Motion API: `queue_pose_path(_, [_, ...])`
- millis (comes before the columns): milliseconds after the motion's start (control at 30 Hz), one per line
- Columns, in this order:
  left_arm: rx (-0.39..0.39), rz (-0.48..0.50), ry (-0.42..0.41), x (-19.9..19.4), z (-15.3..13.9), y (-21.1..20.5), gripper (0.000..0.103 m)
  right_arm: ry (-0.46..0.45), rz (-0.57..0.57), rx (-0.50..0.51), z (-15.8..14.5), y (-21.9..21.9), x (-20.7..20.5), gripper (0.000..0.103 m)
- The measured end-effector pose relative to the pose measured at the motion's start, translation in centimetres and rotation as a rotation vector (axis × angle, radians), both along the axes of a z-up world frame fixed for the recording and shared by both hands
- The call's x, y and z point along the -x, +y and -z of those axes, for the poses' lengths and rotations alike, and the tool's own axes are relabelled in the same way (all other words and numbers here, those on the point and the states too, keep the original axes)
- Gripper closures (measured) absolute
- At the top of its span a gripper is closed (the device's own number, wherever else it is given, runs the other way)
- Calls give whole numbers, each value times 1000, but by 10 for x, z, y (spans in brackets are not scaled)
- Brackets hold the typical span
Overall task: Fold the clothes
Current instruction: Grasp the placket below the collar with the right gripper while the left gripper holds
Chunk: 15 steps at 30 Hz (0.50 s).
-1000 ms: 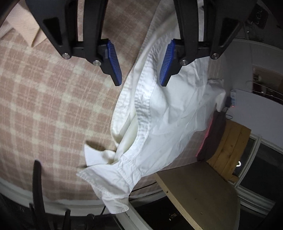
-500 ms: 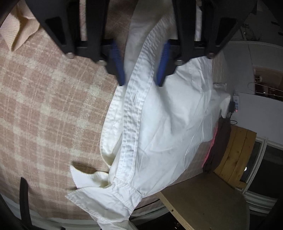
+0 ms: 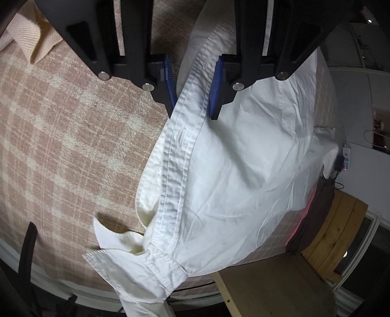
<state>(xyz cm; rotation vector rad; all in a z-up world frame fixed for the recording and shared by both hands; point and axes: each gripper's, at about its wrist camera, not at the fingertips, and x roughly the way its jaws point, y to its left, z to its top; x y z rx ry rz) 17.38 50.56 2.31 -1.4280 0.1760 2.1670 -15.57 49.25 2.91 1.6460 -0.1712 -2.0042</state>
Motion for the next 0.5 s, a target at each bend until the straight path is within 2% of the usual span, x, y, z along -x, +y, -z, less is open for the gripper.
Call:
queue_pose_path(200, [18, -4, 14, 3, 5, 7, 62, 28, 40, 61, -12, 10, 9, 76])
queue_pose_path(267, [-10, -12, -11, 5, 6, 5, 65, 35, 60, 91, -18, 16, 13, 76])
queue_pose_path(333, [-33, -30, -25, 7, 6, 1, 80, 41, 79, 119, -23, 22, 18, 76])
queue_pose_path(400, [-51, -49, -41, 8, 7, -4, 92, 48, 63, 105, -26, 20, 21, 76])
queue_pose_path(500, [-70, -77, -71, 11, 7, -11, 101, 57, 31, 48, -23, 9, 23, 76])
